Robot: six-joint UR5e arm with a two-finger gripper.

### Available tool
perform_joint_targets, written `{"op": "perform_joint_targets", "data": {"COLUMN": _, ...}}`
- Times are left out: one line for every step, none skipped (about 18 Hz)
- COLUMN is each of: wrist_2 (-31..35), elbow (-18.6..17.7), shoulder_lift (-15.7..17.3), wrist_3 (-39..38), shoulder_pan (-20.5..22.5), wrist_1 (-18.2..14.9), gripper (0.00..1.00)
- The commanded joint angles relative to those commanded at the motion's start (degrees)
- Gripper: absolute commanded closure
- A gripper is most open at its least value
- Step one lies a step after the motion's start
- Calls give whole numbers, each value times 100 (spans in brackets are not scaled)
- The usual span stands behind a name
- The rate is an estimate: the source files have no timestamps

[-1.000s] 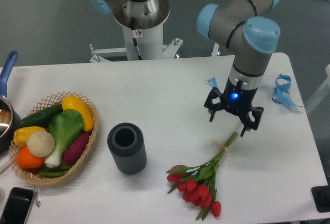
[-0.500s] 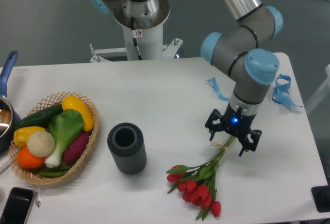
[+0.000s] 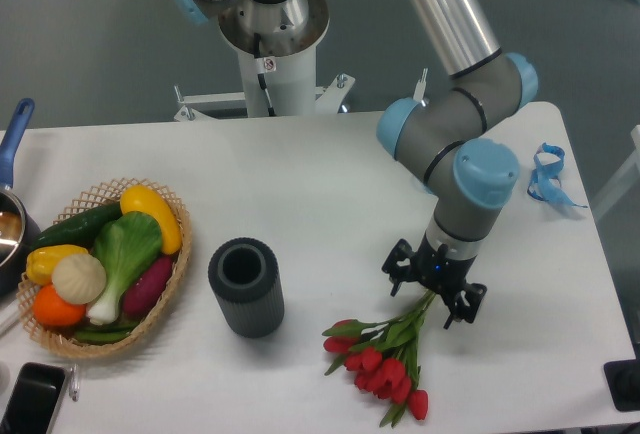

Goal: Pick up the flowers from the table
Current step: 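Lower the gripper onto the tulip stems and close it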

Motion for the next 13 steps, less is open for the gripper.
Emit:
{"op": "perform_joint_targets", "data": {"wrist_2": 0, "elbow": 35, "shoulder_lift": -44, "wrist_3": 0, "shoulder_pan": -9, "wrist_1": 0, "gripper": 0}}
{"op": "perform_joint_targets", "data": {"wrist_2": 0, "elbow": 27, "shoulder_lift": -44, "wrist_3": 17, "shoulder_pan": -9, "wrist_1": 0, "gripper": 0}}
{"op": "perform_joint_targets", "data": {"wrist_2": 0, "elbow": 27, "shoulder_lift": -44, "wrist_3": 26, "shoulder_pan": -9, "wrist_1": 0, "gripper": 0}}
{"op": "perform_joint_targets", "data": {"wrist_2": 9, "elbow": 9, "shoulder_lift": -53, "wrist_3": 44, "shoulder_pan": -9, "wrist_1": 9, "gripper": 0}}
{"op": "perform_joint_targets", "data": {"wrist_2": 9, "elbow": -17, "shoulder_lift": -45, "wrist_3": 53, "shoulder_pan": -9, "wrist_1": 17, "gripper": 0}}
{"op": "perform_joint_targets", "data": {"wrist_2": 9, "elbow": -26, "shoulder_lift": -44, "wrist_3": 53, "shoulder_pan": -9, "wrist_1": 26, "gripper": 0}}
{"op": "perform_joint_targets", "data": {"wrist_2": 9, "elbow": -26, "shoulder_lift": -53, "wrist_3": 53, "shoulder_pan": -9, "wrist_1": 26, "gripper": 0}}
{"op": "perform_joint_targets", "data": {"wrist_2": 9, "elbow": -26, "shoulder_lift": -62, "wrist_3": 53, "shoulder_pan": -9, "wrist_1": 35, "gripper": 0}}
{"op": "perform_joint_targets", "data": {"wrist_2": 17, "elbow": -26, "shoulder_lift": -71, "wrist_3": 53, "shoulder_pan": -9, "wrist_1": 35, "gripper": 0}}
{"op": "perform_joint_targets", "data": {"wrist_2": 18, "elbow": -26, "shoulder_lift": -80, "wrist_3": 61, "shoulder_pan": -9, "wrist_1": 44, "gripper": 0}}
{"op": "perform_joint_targets", "data": {"wrist_2": 18, "elbow": -17, "shoulder_lift": -106, "wrist_3": 62, "shoulder_pan": -9, "wrist_1": 44, "gripper": 0}}
{"op": "perform_joint_targets", "data": {"wrist_2": 26, "elbow": -17, "shoulder_lift": -115, "wrist_3": 62, "shoulder_pan": -9, "wrist_1": 44, "gripper": 0}}
{"op": "perform_joint_targets", "data": {"wrist_2": 26, "elbow": -17, "shoulder_lift": -123, "wrist_3": 62, "shoulder_pan": -9, "wrist_1": 44, "gripper": 0}}
